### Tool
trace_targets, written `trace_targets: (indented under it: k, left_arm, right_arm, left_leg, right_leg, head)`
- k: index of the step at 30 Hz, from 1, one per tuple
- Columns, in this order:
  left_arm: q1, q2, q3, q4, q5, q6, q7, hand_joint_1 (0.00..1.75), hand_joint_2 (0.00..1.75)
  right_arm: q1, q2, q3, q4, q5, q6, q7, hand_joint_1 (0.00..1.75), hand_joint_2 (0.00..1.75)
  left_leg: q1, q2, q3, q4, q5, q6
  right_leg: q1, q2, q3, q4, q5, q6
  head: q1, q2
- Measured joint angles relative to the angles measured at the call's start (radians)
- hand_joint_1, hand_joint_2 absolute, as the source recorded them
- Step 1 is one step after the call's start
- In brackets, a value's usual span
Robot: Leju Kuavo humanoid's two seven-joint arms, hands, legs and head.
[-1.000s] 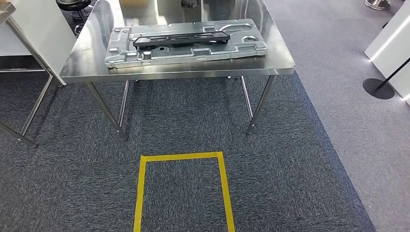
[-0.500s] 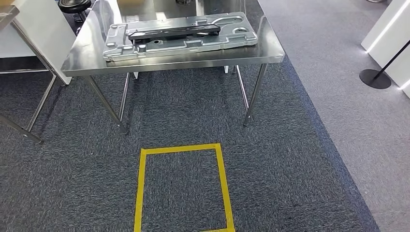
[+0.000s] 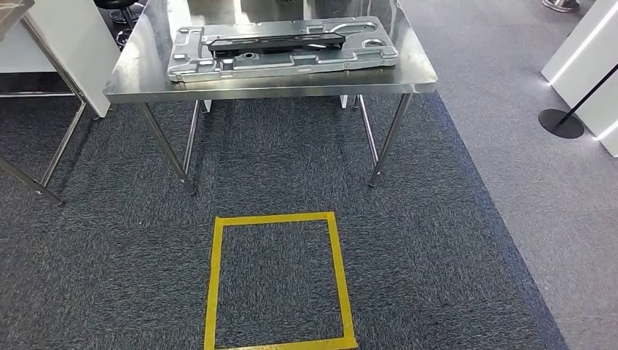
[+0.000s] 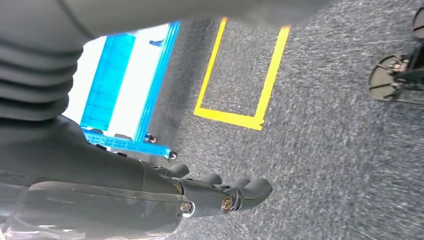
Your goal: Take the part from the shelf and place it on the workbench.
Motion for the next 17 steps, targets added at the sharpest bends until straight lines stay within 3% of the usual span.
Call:
trace_targets:
  k: [1, 2, 4, 5, 6, 10, 17]
  left_arm:
    - [0.000, 0.000, 0.000, 0.000, 0.001, -0.001, 0.000, 0.00, 0.44]
    - [-0.001, 0.001, 0.000, 0.000, 0.003, -0.003, 0.001, 0.00, 0.87]
    - [-0.002, 0.002, 0.000, 0.000, 0.009, -0.004, 0.006, 0.00, 1.75]
    - [-0.003, 0.003, 0.001, 0.000, 0.010, -0.004, 0.011, 0.00, 1.75]
    - [-0.003, 0.003, 0.001, 0.000, 0.009, -0.002, 0.016, 0.00, 1.75]
    - [-0.003, 0.002, 0.001, 0.000, 0.003, -0.002, 0.032, 0.00, 1.75]
    - [-0.003, 0.001, 0.001, 0.000, 0.004, -0.003, 0.036, 0.00, 1.75]
  right_arm:
    - [0.000, 0.000, -0.005, 0.000, -0.004, -0.001, 0.006, 0.00, 1.75]
    - [-0.001, 0.001, -0.011, 0.000, -0.010, -0.002, 0.010, 0.00, 1.31]
    - [-0.002, 0.002, -0.022, 0.000, -0.017, -0.004, 0.010, 0.00, 0.44]
    - [-0.002, 0.003, -0.027, 0.000, -0.019, -0.006, 0.007, 0.00, 0.00]
    - [-0.002, 0.003, -0.032, 0.000, -0.020, -0.006, 0.004, 0.00, 0.00]
    - [-0.002, 0.003, -0.048, 0.000, -0.023, -0.005, -0.003, 0.00, 1.75]
    - [-0.002, 0.003, -0.062, 0.000, -0.024, -0.011, -0.004, 0.00, 1.75]
  left_leg:
    - [0.000, -0.001, -0.003, 0.007, -0.002, -0.001]
    - [-0.003, -0.002, -0.006, 0.016, -0.007, -0.004]
    - [-0.008, -0.003, -0.015, 0.029, -0.012, -0.011]
    - [-0.010, -0.004, -0.018, 0.032, -0.013, -0.014]
    - [-0.010, -0.004, -0.019, 0.031, -0.011, -0.016]
    - [-0.005, -0.004, -0.020, 0.028, -0.006, -0.023]
    - [-0.003, -0.004, -0.019, 0.026, -0.004, -0.028]
  right_leg:
    - [-0.006, 0.000, 0.042, -0.080, 0.035, 0.008]
    - [-0.009, 0.002, 0.078, -0.151, 0.059, 0.012]
    - [-0.013, 0.007, 0.111, -0.223, 0.074, 0.005]
    - [-0.011, 0.010, 0.109, -0.224, 0.073, -0.003]
    - [-0.010, 0.010, 0.107, -0.223, 0.075, -0.008]
    - [-0.003, 0.010, 0.105, -0.223, 0.079, -0.013]
    - [0.002, 0.010, 0.104, -0.223, 0.080, -0.016]
  head:
    - [0.000, 0.000]
    - [0.001, 0.000]
    - [0.001, 0.000]
    - [0.000, 0.000]
    - [-0.002, 0.000]
    - [-0.002, 0.000]
    - [-0.002, 0.000]
